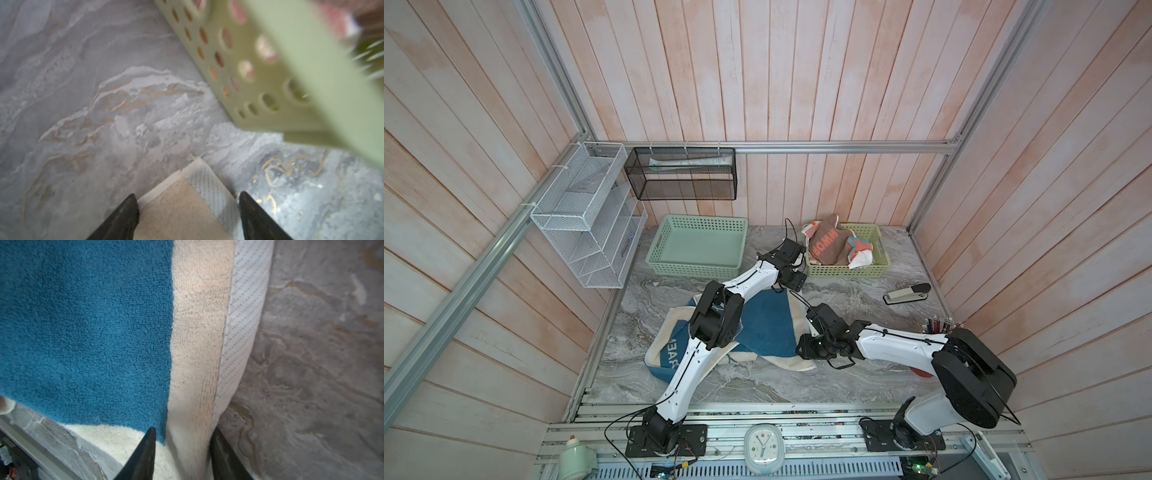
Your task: Fold and stack the towels
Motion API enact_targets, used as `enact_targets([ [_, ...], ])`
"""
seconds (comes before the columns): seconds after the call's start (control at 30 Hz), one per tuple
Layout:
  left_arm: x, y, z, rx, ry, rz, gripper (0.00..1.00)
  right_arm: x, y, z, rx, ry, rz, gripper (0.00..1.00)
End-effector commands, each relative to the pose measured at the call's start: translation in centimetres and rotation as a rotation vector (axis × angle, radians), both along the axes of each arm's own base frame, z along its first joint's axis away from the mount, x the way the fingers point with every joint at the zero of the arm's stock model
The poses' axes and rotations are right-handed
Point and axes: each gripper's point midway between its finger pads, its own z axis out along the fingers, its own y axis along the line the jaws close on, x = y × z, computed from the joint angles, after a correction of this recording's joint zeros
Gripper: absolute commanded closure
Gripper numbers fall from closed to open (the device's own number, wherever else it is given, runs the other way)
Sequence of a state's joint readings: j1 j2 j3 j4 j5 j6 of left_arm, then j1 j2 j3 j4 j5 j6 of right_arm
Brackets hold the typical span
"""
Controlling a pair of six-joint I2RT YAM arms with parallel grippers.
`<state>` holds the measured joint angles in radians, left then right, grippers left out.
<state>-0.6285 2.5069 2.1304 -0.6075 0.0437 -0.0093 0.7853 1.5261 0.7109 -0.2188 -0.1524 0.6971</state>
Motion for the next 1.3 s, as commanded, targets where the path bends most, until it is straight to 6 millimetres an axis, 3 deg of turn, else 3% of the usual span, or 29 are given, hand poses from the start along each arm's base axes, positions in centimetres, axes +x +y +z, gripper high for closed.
enact_targets([
  [0.0, -1.7, 0.1, -3.1, 0.042, 0.104, -0.012, 0.30, -4.2, -4.0, -4.7, -0.190, 0.163, 0.014, 0.75],
  [0.07, -2.2, 0.5, -3.5, 0.052, 0.127, 0.009, 0.42, -3.7, -4.3, -4.4, -0.211, 0.138, 0.014, 0.86],
  [0.17, -1.9, 1.5, -2.7, 0.061, 0.104, 0.060, 0.73, -2.6, -4.1, -3.5, -0.208, 0.081, 0.009, 1.00],
  [0.23, -1.5, 2.3, -0.9, 0.010, 0.085, 0.106, 0.91, -1.3, -4.3, -2.7, -0.219, 0.031, -0.003, 1.00],
  [0.3, -0.7, 3.4, 1.5, -0.067, 0.064, 0.150, 1.00, 0.5, -4.9, -1.7, -0.233, -0.015, -0.016, 1.00],
  [0.43, 0.3, 6.4, 6.8, -0.202, -0.008, 0.223, 1.00, 5.8, -5.8, 0.4, -0.247, -0.116, -0.038, 1.00],
  [0.57, -0.1, 8.2, 8.7, -0.237, -0.014, 0.242, 1.00, 11.2, -5.5, 2.3, -0.265, -0.214, -0.024, 1.00],
  [0.73, -2.0, 9.3, 7.7, -0.270, 0.009, 0.261, 1.00, 19.5, -3.0, 4.5, -0.313, -0.355, 0.030, 1.00],
  [0.83, -3.0, 9.2, 6.0, -0.292, 0.060, 0.270, 1.00, 23.6, -1.5, 4.0, -0.336, -0.391, 0.038, 1.00],
  [0.93, -3.7, 8.9, 4.4, -0.321, 0.110, 0.290, 1.00, 26.4, -0.3, 3.5, -0.382, -0.408, 0.070, 1.00],
  [1.07, -4.4, 7.7, 3.2, -0.377, 0.160, 0.293, 1.00, 28.8, -2.3, 2.6, -0.487, -0.402, 0.067, 1.00],
  [1.27, -4.2, 5.1, 3.4, -0.410, 0.163, 0.266, 1.00, 30.3, -8.5, 2.7, -0.521, -0.386, -0.008, 1.00],
])
